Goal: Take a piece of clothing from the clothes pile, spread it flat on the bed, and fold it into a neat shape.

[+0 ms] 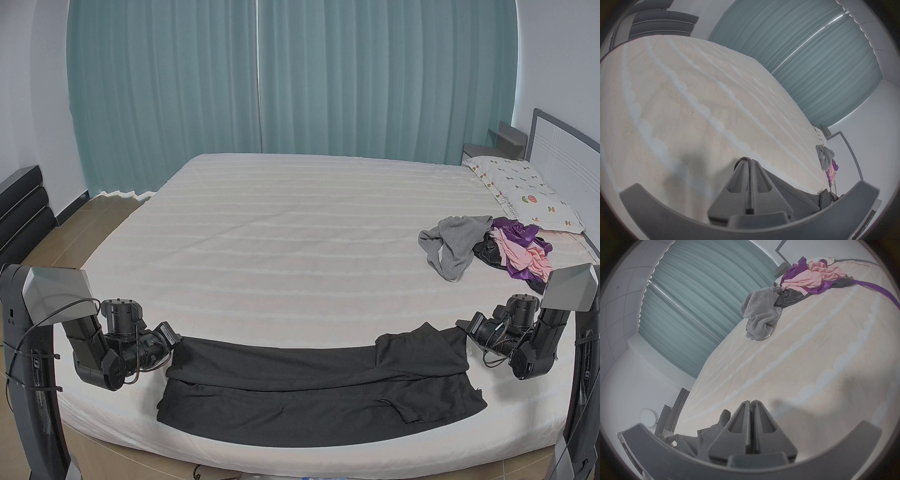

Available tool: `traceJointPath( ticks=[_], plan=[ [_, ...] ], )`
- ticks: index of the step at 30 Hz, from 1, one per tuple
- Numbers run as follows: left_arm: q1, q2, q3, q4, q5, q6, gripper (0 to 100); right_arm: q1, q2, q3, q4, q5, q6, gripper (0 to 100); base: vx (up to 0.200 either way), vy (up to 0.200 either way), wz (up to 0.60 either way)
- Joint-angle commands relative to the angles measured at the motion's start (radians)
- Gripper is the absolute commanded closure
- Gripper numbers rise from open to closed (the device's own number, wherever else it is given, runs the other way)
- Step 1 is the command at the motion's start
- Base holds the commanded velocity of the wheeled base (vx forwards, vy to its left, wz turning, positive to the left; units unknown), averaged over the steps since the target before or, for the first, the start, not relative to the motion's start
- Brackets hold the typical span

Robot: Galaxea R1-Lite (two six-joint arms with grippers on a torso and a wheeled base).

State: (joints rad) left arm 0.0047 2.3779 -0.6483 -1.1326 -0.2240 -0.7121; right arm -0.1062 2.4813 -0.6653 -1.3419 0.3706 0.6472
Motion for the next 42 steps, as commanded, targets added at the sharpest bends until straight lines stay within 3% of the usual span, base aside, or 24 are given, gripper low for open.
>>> traceJointPath(
  ticks=[1, 11, 12, 17, 18, 26, 34, 38, 42],
  plan=[
    [0.005, -0.002, -0.004, -0.010, 0.000, -0.004, 100, -0.003, 0.002, -0.010, 0.000, -0.001, 0.002, 100, 0.000, 0.000, 0.00],
    [0.003, -0.002, -0.004, -0.024, 0.000, -0.033, 100, 0.000, 0.024, -0.020, 0.000, -0.001, 0.003, 100, 0.000, 0.000, 0.00],
    [0.003, -0.002, -0.004, -0.026, 0.000, -0.033, 0, 0.000, 0.025, -0.020, 0.000, -0.001, 0.003, 100, 0.000, 0.000, 0.00],
    [0.003, 0.003, -0.004, -0.026, 0.000, -0.033, 0, 0.000, 0.025, -0.013, 0.001, -0.001, -0.003, 100, 0.000, 0.000, 0.00],
    [0.003, 0.003, -0.004, -0.026, 0.000, -0.033, 0, 0.000, 0.025, -0.013, 0.001, -0.001, -0.003, 0, 0.000, 0.000, 0.00],
    [0.001, -0.002, -0.014, -0.027, -0.003, -0.043, 0, -0.020, -0.044, 0.003, 0.000, 0.004, 0.006, 0, 0.000, 0.000, 0.00],
    [-0.008, 0.007, -0.082, -0.013, 0.000, -0.087, 0, -0.030, -0.151, 0.078, 0.001, 0.063, 0.009, 0, 0.000, 0.000, 0.00],
    [-0.008, 0.004, -0.071, -0.023, -0.001, -0.096, 0, 0.022, -0.188, 0.098, 0.018, 0.116, 0.005, 0, 0.000, 0.000, 0.00],
    [-0.006, 0.001, -0.056, -0.024, -0.001, -0.098, 0, 0.080, -0.179, 0.089, 0.069, 0.119, -0.031, 0, 0.000, 0.000, 0.00]
  ],
)
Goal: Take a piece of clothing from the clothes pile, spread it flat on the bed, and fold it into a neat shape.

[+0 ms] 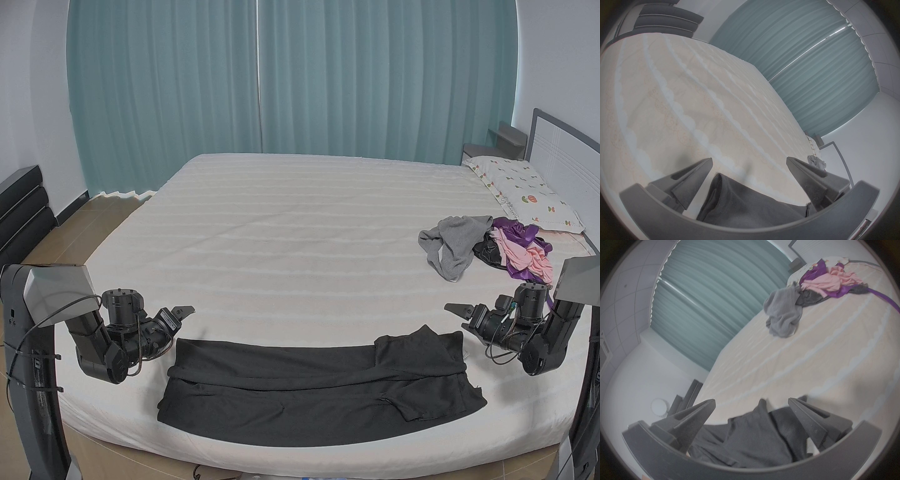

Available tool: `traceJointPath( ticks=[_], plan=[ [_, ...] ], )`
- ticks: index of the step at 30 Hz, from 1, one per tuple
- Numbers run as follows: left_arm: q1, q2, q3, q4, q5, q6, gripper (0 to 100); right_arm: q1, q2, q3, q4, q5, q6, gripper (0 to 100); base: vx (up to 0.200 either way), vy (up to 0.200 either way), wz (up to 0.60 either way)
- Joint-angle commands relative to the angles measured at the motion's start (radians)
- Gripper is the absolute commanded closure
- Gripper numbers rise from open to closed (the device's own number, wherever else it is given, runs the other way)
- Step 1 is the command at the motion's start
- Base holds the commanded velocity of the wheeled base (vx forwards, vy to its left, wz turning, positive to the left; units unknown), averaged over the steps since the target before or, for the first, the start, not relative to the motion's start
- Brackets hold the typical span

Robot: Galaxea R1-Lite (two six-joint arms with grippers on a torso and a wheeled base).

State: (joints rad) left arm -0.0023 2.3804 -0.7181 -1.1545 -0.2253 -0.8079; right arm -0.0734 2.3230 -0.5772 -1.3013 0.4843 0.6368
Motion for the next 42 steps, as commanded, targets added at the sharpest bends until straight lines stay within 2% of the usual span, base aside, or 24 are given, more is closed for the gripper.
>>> traceJointPath(
  ticks=[1, 3, 4, 5, 6, 7, 20, 21, 34, 40, 42],
  plan=[
    [0.001, -0.001, 0.020, -0.004, 0.000, -0.002, 0, 0.055, -0.019, 0.000, 0.048, 0.005, -0.034, 0, 0.000, 0.000, 0.00],
    [0.001, -0.001, 0.028, -0.005, 0.000, -0.002, 0, 0.069, -0.017, 0.002, 0.079, 0.005, -0.063, 0, 0.000, 0.000, 0.00],
    [-0.001, -0.003, 0.034, -0.007, 0.000, 0.001, 0, 0.080, -0.004, 0.004, 0.114, 0.005, -0.121, 0, 0.000, 0.000, 0.00],
    [-0.001, -0.003, 0.034, -0.007, 0.000, 0.001, 0, 0.080, -0.004, 0.004, 0.114, 0.005, -0.121, 0, 0.000, 0.000, 0.00],
    [0.001, -0.003, 0.034, -0.007, 0.000, -0.002, 0, 0.076, 0.018, 0.007, 0.125, 0.007, -0.175, 0, 0.000, 0.000, 0.00],
    [0.001, -0.003, 0.034, -0.007, 0.000, -0.004, 0, 0.076, 0.026, 0.008, 0.125, 0.008, -0.189, 0, 0.000, 0.000, 0.00],
    [-0.001, -0.001, 0.035, -0.007, 0.000, -0.001, 0, 0.078, 0.085, -0.001, 0.129, 0.010, -0.233, 0, 0.000, 0.000, 0.00],
    [-0.001, -0.001, 0.035, -0.007, 0.000, -0.001, 0, 0.073, 0.087, 0.002, 0.129, 0.010, -0.249, 100, 0.000, 0.000, 0.00],
    [0.001, -0.003, 0.040, -0.007, 0.000, -0.001, 0, 0.040, 0.003, 0.094, 0.117, 0.013, -0.290, 100, 0.000, 0.000, 0.00],
    [0.001, -0.004, 0.046, -0.007, 0.000, -0.002, 0, 0.011, -0.037, 0.149, 0.117, 0.070, -0.304, 100, 0.000, 0.000, 0.00],
    [0.002, -0.007, 0.054, -0.005, 0.000, -0.002, 0, 0.007, -0.037, 0.155, 0.117, 0.070, -0.310, 100, 0.000, 0.000, 0.00]
  ],
)
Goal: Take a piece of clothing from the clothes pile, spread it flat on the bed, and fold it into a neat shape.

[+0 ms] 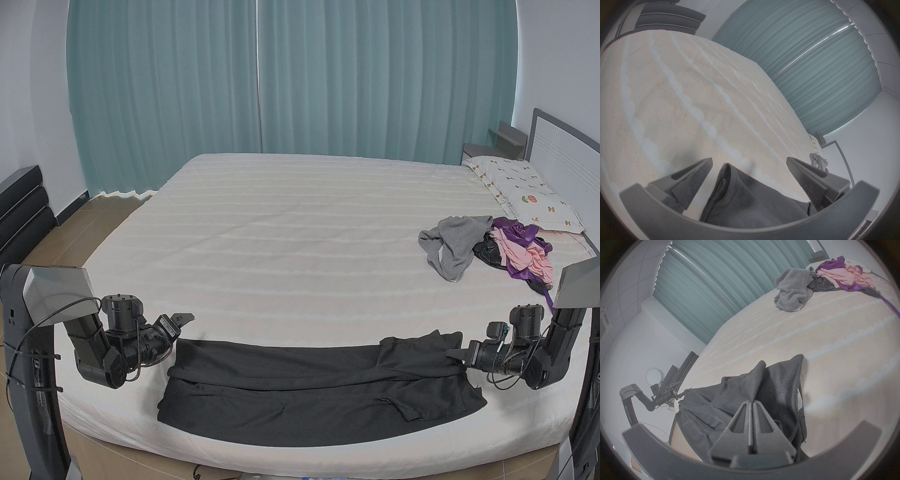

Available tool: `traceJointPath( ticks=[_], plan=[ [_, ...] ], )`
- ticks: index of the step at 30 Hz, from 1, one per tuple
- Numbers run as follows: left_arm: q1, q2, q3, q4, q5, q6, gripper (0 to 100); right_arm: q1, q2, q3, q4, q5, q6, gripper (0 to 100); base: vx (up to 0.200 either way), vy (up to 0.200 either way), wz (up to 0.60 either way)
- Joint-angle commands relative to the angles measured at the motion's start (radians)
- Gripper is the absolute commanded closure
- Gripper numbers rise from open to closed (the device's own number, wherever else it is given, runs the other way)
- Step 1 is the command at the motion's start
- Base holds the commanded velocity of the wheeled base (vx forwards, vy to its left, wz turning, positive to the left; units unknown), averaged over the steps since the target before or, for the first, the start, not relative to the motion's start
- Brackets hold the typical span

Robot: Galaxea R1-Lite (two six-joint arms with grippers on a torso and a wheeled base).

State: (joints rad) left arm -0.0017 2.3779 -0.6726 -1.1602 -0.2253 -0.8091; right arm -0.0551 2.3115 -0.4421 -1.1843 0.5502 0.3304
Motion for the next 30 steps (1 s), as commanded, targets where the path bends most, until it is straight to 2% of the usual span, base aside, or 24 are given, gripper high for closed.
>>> traceJointPath(
  ticks=[1, 7, 14, 15, 22, 24, 30],
  plan=[
    [0.003, -0.006, 0.011, 0.001, 0.000, -0.001, 0, -0.011, -0.024, 0.022, 0.000, 0.004, -0.005, 100, 0.000, 0.000, 0.00],
    [0.011, -0.082, 0.084, 0.001, -0.002, -0.005, 0, -0.014, -0.018, 0.062, -0.002, 0.004, -0.070, 100, 0.000, 0.000, 0.00],
    [0.011, -0.155, 0.157, 0.014, 0.000, -0.005, 0, -0.017, -0.023, 0.079, 0.000, -0.003, -0.073, 100, 0.000, 0.000, 0.00],
    [0.011, -0.167, 0.172, 0.016, 0.000, -0.005, 0, -0.017, -0.021, 0.080, 0.000, -0.006, -0.071, 0, 0.000, 0.000, 0.00],
    [-0.026, -0.204, 0.274, 0.014, 0.000, -0.002, 0, -0.015, -0.104, 0.106, 0.006, -0.046, -0.041, 0, 0.000, 0.000, 0.00],
    [-0.040, -0.204, 0.303, 0.017, 0.001, 0.001, 0, 0.004, -0.158, 0.128, 0.012, -0.059, 0.038, 0, 0.000, 0.000, 0.00],
    [-0.063, -0.201, 0.314, 0.051, 0.018, 0.001, 0, 0.064, -0.165, 0.160, 0.009, -0.170, 0.162, 0, 0.000, 0.000, 0.00]
  ],
)
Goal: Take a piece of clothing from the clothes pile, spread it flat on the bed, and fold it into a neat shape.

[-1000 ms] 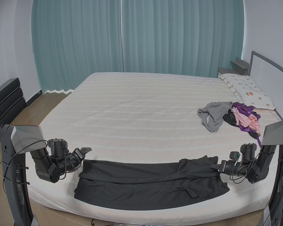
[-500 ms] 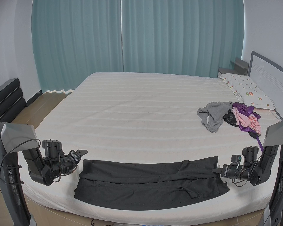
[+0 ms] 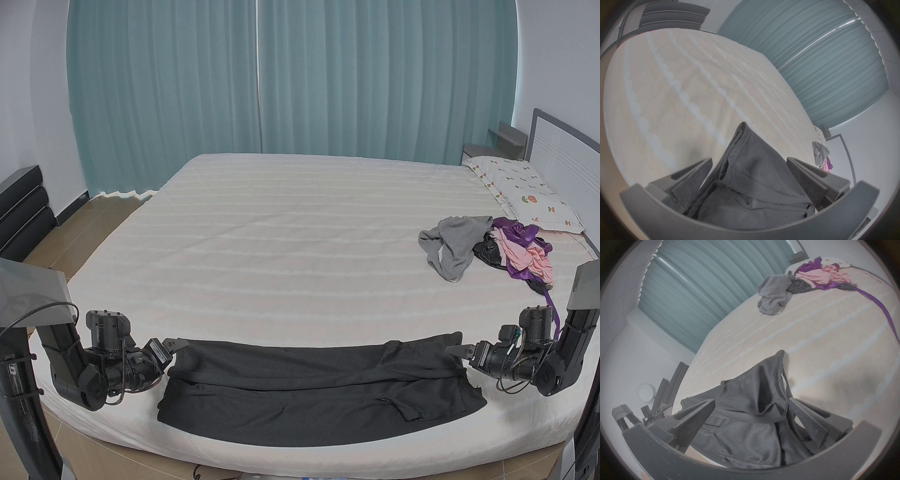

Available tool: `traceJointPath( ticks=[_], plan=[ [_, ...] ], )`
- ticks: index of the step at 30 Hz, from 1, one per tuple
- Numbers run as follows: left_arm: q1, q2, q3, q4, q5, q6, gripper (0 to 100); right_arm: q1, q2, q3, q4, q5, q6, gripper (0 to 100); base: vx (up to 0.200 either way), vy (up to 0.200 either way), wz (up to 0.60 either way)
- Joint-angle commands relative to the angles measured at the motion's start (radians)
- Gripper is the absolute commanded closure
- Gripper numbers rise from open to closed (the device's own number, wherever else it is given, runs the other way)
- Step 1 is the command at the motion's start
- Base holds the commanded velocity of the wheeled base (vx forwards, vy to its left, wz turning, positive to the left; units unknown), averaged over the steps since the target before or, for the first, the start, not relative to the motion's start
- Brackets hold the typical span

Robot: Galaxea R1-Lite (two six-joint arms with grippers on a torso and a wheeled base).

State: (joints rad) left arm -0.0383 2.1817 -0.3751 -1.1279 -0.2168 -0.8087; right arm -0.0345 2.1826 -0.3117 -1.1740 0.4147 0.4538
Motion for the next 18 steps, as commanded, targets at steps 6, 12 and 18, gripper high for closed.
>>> traceJointPath(
  ticks=[6, 12, 18],
  plan=[
    [-0.054, 0.003, 0.008, 0.060, 0.060, 0.000, 0, 0.091, -0.064, 0.054, -0.010, -0.100, 0.155, 0, 0.000, 0.000, 0.00],
    [-0.057, 0.007, -0.019, 0.074, 0.088, 0.000, 100, 0.113, -0.069, 0.062, -0.001, -0.151, 0.164, 0, 0.000, 0.000, 0.00],
    [-0.063, 0.033, -0.036, 0.074, 0.122, 0.002, 100, 0.145, -0.092, 0.065, 0.005, -0.226, 0.167, 0, 0.000, 0.000, 0.00]
  ],
)
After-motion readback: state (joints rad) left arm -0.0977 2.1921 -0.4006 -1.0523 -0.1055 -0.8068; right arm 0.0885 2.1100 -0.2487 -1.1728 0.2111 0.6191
